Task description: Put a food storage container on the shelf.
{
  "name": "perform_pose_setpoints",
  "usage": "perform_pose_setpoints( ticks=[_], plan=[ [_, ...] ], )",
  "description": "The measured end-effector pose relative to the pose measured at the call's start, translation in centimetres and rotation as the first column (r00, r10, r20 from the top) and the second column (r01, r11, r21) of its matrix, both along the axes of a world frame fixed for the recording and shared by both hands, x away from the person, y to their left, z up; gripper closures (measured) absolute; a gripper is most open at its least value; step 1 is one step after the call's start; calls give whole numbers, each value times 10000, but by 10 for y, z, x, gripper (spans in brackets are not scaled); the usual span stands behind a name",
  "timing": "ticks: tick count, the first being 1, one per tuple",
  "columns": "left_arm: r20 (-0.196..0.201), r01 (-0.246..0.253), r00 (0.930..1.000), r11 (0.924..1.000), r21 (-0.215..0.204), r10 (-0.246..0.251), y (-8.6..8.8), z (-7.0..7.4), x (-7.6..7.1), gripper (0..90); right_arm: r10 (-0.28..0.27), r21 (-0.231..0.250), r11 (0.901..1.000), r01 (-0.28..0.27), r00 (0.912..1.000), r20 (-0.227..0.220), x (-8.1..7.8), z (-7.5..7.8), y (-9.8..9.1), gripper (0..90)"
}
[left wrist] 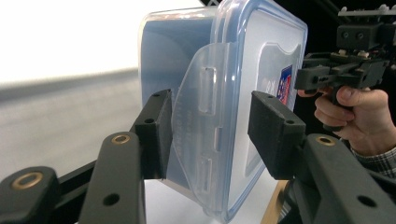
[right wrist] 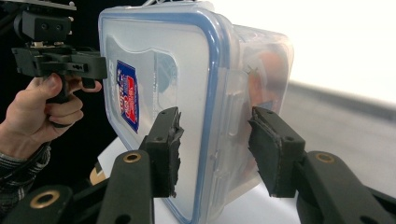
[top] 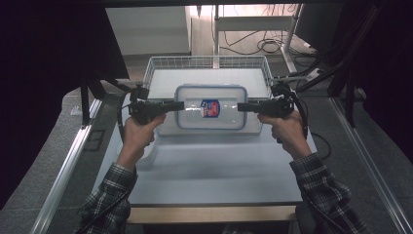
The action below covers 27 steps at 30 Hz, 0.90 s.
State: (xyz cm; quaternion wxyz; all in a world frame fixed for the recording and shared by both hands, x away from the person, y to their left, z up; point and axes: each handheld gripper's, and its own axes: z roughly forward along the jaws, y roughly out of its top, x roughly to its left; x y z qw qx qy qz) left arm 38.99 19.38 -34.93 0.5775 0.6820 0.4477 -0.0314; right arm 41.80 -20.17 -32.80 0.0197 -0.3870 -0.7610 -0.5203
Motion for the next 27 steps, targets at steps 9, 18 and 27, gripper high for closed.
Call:
perform_pose_setpoints(
  ticks=[9, 18, 27],
  plan=[
    [-67, -32, 10000, 9999, -115, 32, 7, 22, 31, 510, -39, -130, 9999, 40, 9999, 94, 30, 29, 9, 539],
    [-298, -73, 9995, 9999, -144, 69, 10, 23, 60, 503, -327, -361, 9988, 325, 9994, -68, 54, 36, 15, 532],
    [-335, -105, 9994, 9998, -186, 99, 11, 21, 73, 490, -562, -131, 9984, 556, 9975, -424, 74, 35, 17, 497]
  ],
)
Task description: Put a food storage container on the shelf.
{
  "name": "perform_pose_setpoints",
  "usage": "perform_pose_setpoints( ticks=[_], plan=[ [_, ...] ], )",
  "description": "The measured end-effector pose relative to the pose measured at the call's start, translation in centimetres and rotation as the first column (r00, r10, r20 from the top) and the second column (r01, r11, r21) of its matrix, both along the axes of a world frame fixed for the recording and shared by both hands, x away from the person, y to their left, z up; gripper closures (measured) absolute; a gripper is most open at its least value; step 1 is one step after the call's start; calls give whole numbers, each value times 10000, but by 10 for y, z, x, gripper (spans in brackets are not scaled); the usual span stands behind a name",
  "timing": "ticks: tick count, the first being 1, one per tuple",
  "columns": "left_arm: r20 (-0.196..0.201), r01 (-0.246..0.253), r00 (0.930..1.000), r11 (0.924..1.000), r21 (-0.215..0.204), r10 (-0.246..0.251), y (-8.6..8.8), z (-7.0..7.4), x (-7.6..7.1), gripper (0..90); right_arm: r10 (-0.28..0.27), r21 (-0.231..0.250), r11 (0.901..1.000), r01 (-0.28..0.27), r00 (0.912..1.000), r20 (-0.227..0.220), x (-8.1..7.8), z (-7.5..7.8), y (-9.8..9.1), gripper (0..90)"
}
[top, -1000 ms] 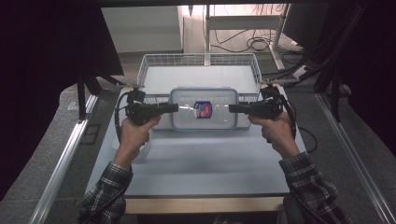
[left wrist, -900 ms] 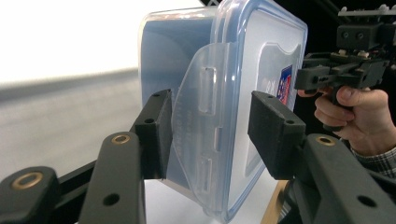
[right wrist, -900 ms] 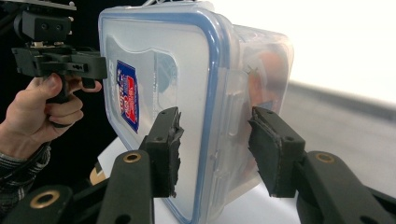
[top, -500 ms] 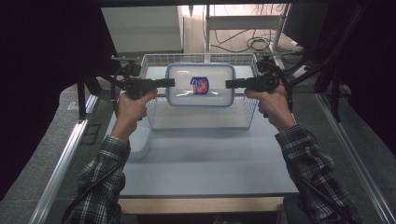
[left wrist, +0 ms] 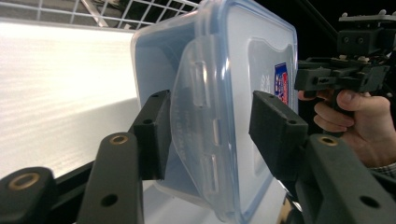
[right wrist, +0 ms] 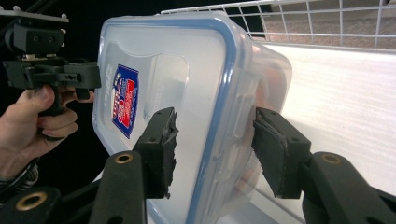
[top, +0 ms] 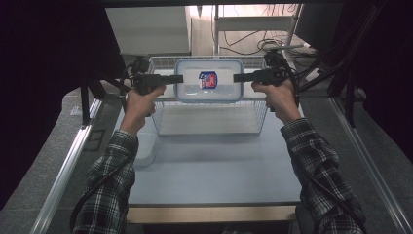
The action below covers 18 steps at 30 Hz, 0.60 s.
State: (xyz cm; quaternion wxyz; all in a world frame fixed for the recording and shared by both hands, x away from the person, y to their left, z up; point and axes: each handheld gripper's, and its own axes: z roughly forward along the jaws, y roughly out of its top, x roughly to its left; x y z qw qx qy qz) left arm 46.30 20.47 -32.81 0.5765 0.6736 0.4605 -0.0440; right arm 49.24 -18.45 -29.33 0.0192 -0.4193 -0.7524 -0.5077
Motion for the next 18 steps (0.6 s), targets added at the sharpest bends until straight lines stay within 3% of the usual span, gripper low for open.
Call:
perform_pose_setpoints(
  ticks=[2, 3, 4, 6, 12, 16, 18],
  plan=[
    [-31, -65, 10000, 9998, 181, 65, -2, -1, 1, 469, -47, 109, 9999, 48, 10000, -15, 3, -2, 0, 499],
    [-15, -222, 9998, 9993, 288, 223, -3, -3, 3, 454, -205, 44, 9998, 205, 9996, 190, 4, -1, 1, 499],
    [70, -430, 9991, 9985, 346, 428, -3, -3, 3, 440, -493, -425, 9978, 513, 9977, 470, 4, 0, 3, 500],
    [199, -658, 9977, 9971, 379, 651, -2, -2, 4, 473, -659, -836, 9939, 723, 9949, 770, 4, 1, 7, 500],
    [450, -868, 9955, 9924, 874, 831, -6, 2, 5, 474, -987, -997, 9890, 1096, 9892, 1084, 7, 1, 12, 511],
    [773, -1259, 9902, 9827, 1357, 1162, -8, 6, 1, 466, -1066, -1212, 9845, 1266, 9814, 1594, 1, 3, 13, 565],
    [978, -1471, 9865, 9728, 1789, 1312, -8, 10, -1, 471, -1011, -1091, 9866, 1209, 9799, 1718, -3, 5, 12, 590]
  ],
)
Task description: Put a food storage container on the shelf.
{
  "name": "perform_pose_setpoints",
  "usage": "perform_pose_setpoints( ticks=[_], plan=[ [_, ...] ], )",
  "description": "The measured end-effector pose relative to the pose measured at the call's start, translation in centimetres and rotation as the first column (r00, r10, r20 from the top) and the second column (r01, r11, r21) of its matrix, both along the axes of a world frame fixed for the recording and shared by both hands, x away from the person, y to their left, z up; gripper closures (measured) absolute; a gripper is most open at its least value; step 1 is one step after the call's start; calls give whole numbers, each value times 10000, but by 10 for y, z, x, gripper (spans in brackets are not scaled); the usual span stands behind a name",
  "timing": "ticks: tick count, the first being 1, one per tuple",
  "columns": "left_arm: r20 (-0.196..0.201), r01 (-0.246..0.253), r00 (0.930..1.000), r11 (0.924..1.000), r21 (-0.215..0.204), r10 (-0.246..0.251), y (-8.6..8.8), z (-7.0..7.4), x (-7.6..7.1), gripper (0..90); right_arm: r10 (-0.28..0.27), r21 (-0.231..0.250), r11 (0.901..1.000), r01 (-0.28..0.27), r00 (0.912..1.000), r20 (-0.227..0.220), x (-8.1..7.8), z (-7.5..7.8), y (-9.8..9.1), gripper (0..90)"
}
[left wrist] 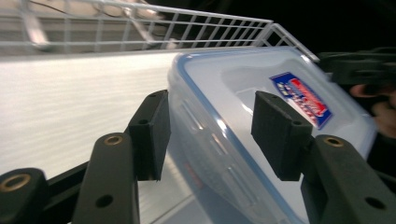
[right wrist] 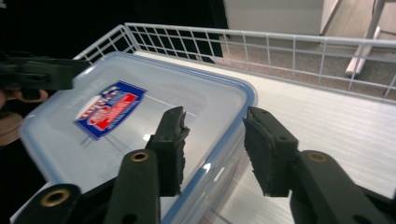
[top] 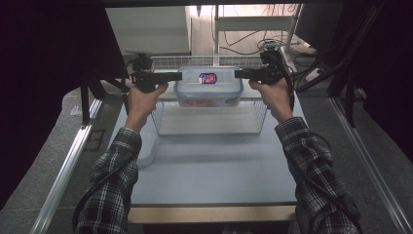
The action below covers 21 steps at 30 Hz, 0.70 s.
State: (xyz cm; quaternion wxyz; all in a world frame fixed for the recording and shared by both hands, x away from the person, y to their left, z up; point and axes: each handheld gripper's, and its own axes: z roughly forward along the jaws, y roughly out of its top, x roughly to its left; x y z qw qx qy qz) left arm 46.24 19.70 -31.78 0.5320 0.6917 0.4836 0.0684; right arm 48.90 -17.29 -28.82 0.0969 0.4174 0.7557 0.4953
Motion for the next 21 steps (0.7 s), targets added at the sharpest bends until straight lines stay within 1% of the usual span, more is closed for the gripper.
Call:
perform_pose_setpoints(
  ticks=[1, 3, 5, 8, 9, 10, 11, 12, 13, 14, 16, 17, 18, 19, 20, 21],
  plan=[
    [169, -103, 9998, 9999, -45, 103, 1, 4, -3, 472, 25, 48, 10000, -25, 10000, 68, -2, 1, -1, 605],
    [353, 59, 9994, 9995, -322, -47, 6, 10, -9, 483, 239, 204, 9995, -245, 9993, 294, -9, 5, -5, 656],
    [681, 323, 9972, 9987, -396, -296, 8, 15, -20, 508, 524, 81, 9986, -529, 9971, 549, -18, 8, -8, 725],
    [995, 577, 9936, 9978, -318, -543, 8, 18, -39, 553, 909, -174, 9958, -895, 9894, 1136, -35, 10, -15, 821],
    [1109, 779, 9910, 9966, -285, -743, 8, 17, -48, 577, 1010, -230, 9948, -989, 9871, 1244, -40, 10, -16, 844],
    [1208, 863, 9892, 9960, -249, -827, 8, 16, -54, 605, 1191, -385, 9926, -1148, 9833, 1375, -48, 10, -18, 865],
    [1385, 1064, 9849, 9942, -142, -1035, 7, 13, -64, 625, 1253, -517, 9916, -1189, 9812, 1467, -53, 9, -20, 880],
    [1484, 1198, 9819, 9928, -67, -1175, 7, 12, -70, 665, 1351, -722, 9896, -1248, 9776, 1616, -61, 8, -22, 888],
    [1674, 1298, 9773, 9915, 102, -1296, 6, 8, -80, 688, 1440, -799, 9880, -1321, 9751, 1686, -66, 6, -23, 889],
    [1769, 1431, 9736, 9895, 207, -1445, 5, 5, -87, 730, 1556, -881, 9859, -1424, 9735, 1674, -73, 4, -24, 890],
    [1896, 1768, 9653, 9838, 313, -1795, 1, -1, -96, 830, 1711, -895, 9833, -1586, 9730, 1547, -81, -3, -25, 891],
    [1926, 2214, 9542, 9733, 605, -2290, -6, -9, -102, 856, 1770, -914, 9821, -1647, 9730, 1484, -84, -6, -25, 890],
    [1999, 2425, 9464, 9669, 793, -2538, -9, -13, -104, 894, 1899, -1019, 9790, -1768, 9721, 1375, -89, -14, -23, 891],
    [2068, 2458, 9423, 9634, 1070, -2634, -13, -16, -106, 899, 1948, -1090, 9775, -1807, 9712, 1370, -91, -16, -22, 891],
    [2108, 2374, 9408, 9598, 1496, -2656, -16, -18, -108, 899, 1978, -1119, 9766, -1836, 9712, 1330, -92, -19, -20, 891],
    [2112, 2264, 9401, 9534, 1995, -2674, -22, -23, -109, 899, 2035, -1132, 9754, -1893, 9704, 1302, -93, -22, -18, 891]
  ],
)
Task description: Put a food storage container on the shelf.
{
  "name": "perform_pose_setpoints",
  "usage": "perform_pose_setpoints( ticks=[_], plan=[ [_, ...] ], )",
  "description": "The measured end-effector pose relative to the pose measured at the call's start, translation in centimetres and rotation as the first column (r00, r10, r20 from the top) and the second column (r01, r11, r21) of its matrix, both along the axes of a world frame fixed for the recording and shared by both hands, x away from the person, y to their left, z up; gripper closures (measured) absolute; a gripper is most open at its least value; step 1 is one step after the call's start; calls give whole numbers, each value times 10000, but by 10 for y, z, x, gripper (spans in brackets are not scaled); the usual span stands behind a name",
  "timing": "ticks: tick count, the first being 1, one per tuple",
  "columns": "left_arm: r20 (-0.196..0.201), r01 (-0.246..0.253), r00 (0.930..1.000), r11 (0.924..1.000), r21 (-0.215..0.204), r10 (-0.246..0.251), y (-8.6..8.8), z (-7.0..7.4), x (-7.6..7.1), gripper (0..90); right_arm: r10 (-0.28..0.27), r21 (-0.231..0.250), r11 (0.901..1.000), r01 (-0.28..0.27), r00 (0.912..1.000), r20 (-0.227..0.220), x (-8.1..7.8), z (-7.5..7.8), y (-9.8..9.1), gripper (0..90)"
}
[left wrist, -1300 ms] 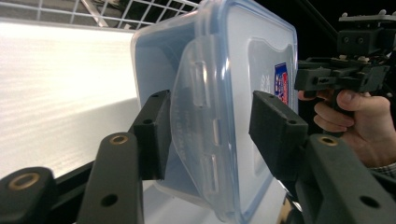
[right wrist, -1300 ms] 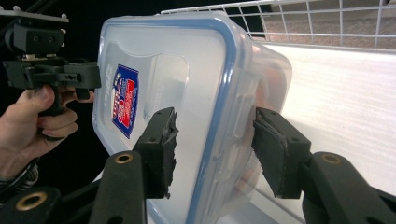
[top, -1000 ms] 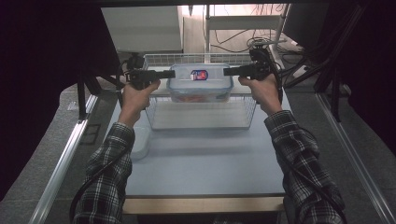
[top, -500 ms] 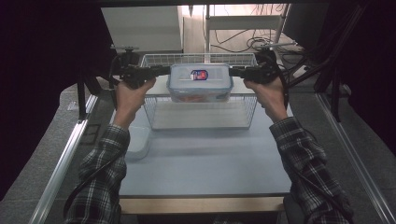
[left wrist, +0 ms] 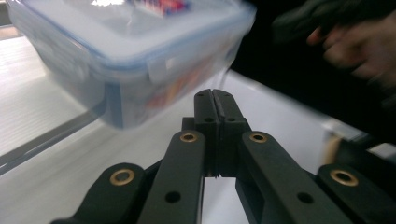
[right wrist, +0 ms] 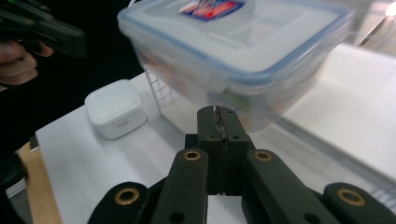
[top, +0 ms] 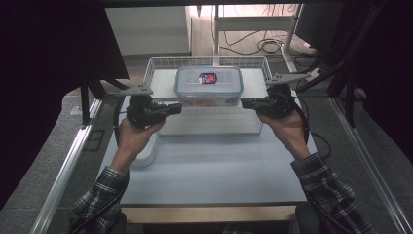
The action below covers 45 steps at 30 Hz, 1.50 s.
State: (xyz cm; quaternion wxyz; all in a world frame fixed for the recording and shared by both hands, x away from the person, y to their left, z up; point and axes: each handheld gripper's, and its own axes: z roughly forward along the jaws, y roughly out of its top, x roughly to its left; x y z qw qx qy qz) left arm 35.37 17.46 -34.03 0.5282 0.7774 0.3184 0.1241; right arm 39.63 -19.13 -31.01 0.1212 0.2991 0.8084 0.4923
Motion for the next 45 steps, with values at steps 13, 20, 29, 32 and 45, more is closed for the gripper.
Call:
perform_pose_setpoints(
  ticks=[13, 20, 29, 32, 45],
  plan=[
    [-627, -697, 9955, 9970, 321, 716, -14, -13, 20, 899, 58, -417, 9991, -57, 10000, 23, 11, -22, 28, 893],
    [-906, -998, 9906, 9944, 339, 1025, -14, -17, 38, 899, -263, -320, 9991, 264, 9997, 12, 24, -24, 31, 893],
    [-1044, -1472, 9829, 9878, 506, 1518, -13, -16, 58, 899, -619, -355, 9974, 620, 9981, 46, 39, -25, 36, 893],
    [-1096, -1621, 9801, 9861, 375, 1653, -10, -15, 63, 899, -768, -334, 9965, 770, 9970, 48, 43, -26, 35, 893],
    [-1346, -2100, 9680, 9773, 278, 2119, -2, -14, 80, 899, -1278, 93, 9917, 1280, 9916, -191, 64, -31, 30, 893]
  ],
)
